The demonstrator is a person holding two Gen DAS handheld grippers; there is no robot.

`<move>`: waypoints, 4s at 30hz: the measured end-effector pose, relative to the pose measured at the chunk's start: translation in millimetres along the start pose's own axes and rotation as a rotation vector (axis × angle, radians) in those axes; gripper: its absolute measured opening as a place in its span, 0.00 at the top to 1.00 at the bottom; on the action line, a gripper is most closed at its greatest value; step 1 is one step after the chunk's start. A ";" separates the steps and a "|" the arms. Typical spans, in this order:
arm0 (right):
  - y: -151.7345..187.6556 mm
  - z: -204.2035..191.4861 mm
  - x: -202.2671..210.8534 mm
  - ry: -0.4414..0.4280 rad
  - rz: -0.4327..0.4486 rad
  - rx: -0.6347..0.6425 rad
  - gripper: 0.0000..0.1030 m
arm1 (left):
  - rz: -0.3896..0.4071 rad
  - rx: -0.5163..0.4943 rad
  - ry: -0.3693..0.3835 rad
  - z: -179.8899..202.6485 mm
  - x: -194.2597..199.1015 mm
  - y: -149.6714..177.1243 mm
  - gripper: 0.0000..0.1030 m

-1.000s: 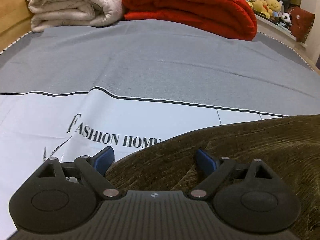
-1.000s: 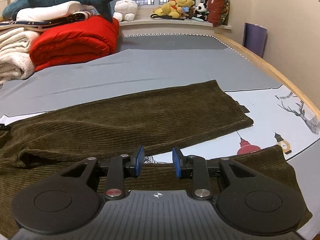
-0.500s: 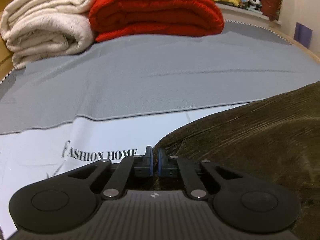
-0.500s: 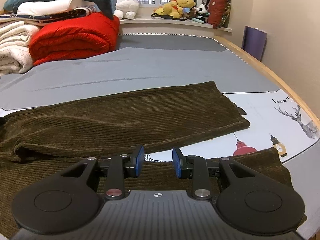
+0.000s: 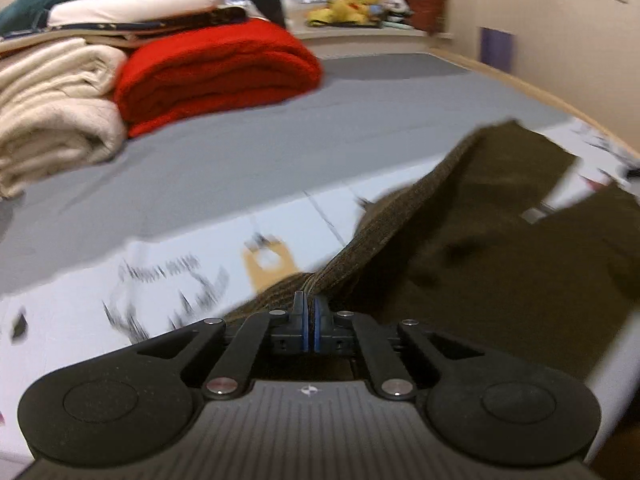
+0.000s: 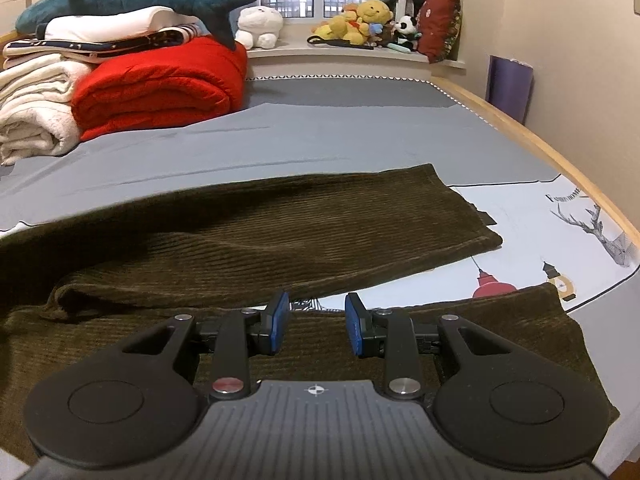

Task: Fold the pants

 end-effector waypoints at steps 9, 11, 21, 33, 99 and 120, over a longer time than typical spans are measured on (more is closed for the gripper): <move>14.4 21.3 16.9 -0.013 0.001 -0.053 0.68 | -0.287 0.207 0.128 0.0 -16.3 85.3 0.95; 15.9 27.6 17.2 -0.008 -0.001 -0.070 0.68 | -0.236 0.377 0.209 -17.3 -4.1 84.2 0.85; 19.3 43.7 15.4 -0.012 -0.012 -0.124 0.67 | -0.385 0.656 0.327 -10.6 -42.5 93.8 0.39; 9.3 37.5 6.7 -0.037 -0.017 -0.122 0.67 | -0.330 0.694 0.162 -42.4 -59.5 68.9 0.83; 85.8 58.9 -42.1 -0.213 -0.422 -0.554 0.91 | -0.258 0.610 0.104 -76.5 -11.7 108.3 0.91; 77.2 203.7 -116.1 -0.173 -0.315 -1.051 0.63 | -0.321 0.762 0.054 -81.1 -44.5 104.9 0.63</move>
Point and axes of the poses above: each gripper's, at about its wrist camera, not at the fingertips, and x roughly against the way its jaws point, z to its right, y to its underside, the point moved 7 cm from there along -x, roughly the way its jaws point, and after that the axes turned 11 degrees about -z, right-handed, at the moved point
